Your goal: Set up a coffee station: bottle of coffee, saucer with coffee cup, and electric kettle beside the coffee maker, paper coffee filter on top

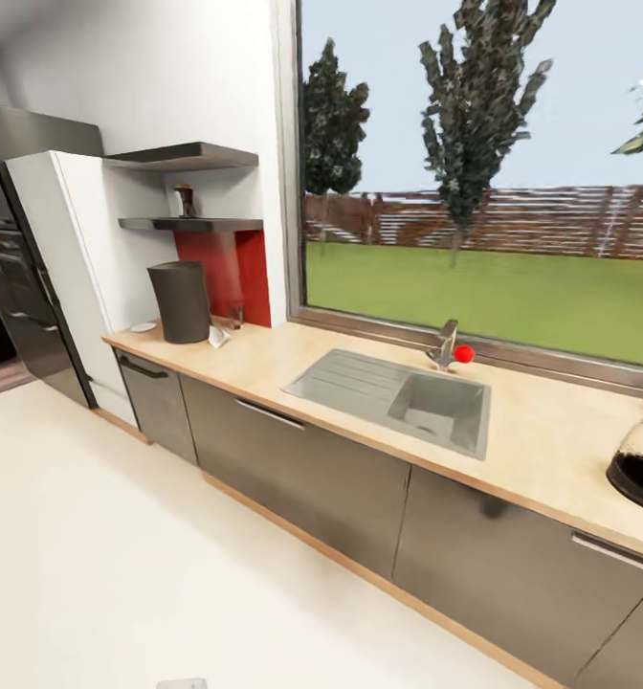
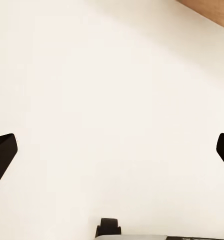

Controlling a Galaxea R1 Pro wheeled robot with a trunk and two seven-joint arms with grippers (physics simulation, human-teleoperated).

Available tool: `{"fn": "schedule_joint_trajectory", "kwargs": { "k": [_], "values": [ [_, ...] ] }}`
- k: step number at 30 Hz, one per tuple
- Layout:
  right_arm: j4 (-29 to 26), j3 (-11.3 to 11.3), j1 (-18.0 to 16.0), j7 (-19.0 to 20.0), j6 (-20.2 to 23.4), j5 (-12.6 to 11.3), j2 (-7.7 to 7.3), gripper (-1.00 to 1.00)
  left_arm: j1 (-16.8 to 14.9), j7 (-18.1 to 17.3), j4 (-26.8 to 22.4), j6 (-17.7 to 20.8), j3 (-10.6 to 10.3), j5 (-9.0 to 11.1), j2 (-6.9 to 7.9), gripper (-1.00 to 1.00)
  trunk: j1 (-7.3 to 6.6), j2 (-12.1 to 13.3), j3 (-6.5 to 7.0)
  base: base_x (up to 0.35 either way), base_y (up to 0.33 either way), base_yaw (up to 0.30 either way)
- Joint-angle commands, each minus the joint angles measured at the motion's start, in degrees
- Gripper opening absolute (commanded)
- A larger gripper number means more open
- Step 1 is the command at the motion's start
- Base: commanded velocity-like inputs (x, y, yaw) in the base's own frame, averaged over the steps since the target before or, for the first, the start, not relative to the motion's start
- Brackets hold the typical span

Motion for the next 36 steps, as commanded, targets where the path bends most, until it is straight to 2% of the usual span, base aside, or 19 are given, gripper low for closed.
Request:
{"fn": "schedule_joint_trajectory", "kwargs": {
  "k": [1, 19, 36],
  "values": [
    [0.0, -0.1, 0.0, 0.0, -0.1, 0.0, 0.01, 1.0, 0.0, -0.1, 0.1, -0.2, 0.3, 0.0, -0.02, 1.0, 0.07, -0.1, -0.12, 0.332, 0.153, 0.083],
    [0.0, 0.1, 0.0, 0.1, -0.1, 0.1, 0.07, 1.0, -0.1, -0.1, 0.1, -0.2, 0.3, 0.0, -0.02, 1.0, 0.07, -0.1, -0.12, 0.293, 0.217, 0.025],
    [0.0, 0.1, 0.0, 0.1, -0.2, 0.1, 0.1, 1.0, -0.1, -0.1, 0.1, -0.2, 0.3, 0.0, -0.02, 1.0, 0.07, -0.1, -0.12, 0.261, 0.246, 0.259]
  ]
}}
